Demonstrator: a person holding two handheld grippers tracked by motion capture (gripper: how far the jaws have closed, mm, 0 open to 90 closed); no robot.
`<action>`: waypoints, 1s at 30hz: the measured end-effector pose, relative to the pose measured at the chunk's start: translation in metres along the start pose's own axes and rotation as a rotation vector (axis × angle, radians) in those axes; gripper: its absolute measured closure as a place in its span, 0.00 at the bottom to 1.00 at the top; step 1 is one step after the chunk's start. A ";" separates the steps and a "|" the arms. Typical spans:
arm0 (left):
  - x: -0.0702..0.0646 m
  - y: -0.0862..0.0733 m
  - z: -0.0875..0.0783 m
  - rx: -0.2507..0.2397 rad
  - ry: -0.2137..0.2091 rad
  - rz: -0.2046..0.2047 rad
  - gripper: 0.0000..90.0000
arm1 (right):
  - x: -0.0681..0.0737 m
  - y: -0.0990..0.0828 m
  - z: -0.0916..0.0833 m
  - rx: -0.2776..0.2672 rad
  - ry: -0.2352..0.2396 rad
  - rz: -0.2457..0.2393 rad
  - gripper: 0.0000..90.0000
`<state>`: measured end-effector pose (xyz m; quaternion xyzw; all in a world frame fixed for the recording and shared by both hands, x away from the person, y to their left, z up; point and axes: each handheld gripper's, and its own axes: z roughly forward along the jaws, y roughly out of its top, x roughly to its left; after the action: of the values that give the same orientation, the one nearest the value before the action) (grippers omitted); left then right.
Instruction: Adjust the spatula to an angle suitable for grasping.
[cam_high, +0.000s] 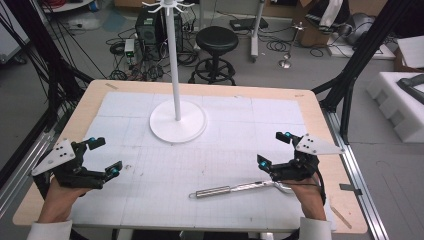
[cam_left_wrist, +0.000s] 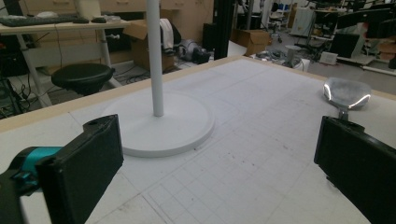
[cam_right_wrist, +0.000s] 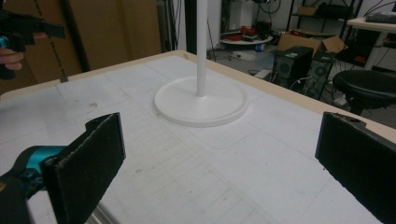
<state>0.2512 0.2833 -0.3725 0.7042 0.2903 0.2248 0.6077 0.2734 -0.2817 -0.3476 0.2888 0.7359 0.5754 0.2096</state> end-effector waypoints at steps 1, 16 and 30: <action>0.000 0.000 0.000 0.003 -0.003 0.001 0.02 | 0.000 0.000 0.000 0.000 0.000 0.000 0.00; 0.003 -0.002 0.003 0.007 -0.007 -0.006 0.02 | -0.006 0.009 -0.010 0.064 0.087 -0.011 0.00; 0.006 0.001 -0.005 0.007 0.005 0.018 0.02 | 0.009 0.044 0.009 0.272 0.295 -0.217 0.14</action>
<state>0.2520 0.2906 -0.3706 0.7083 0.2860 0.2310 0.6026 0.2811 -0.2617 -0.3075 0.1462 0.8561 0.4811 0.1196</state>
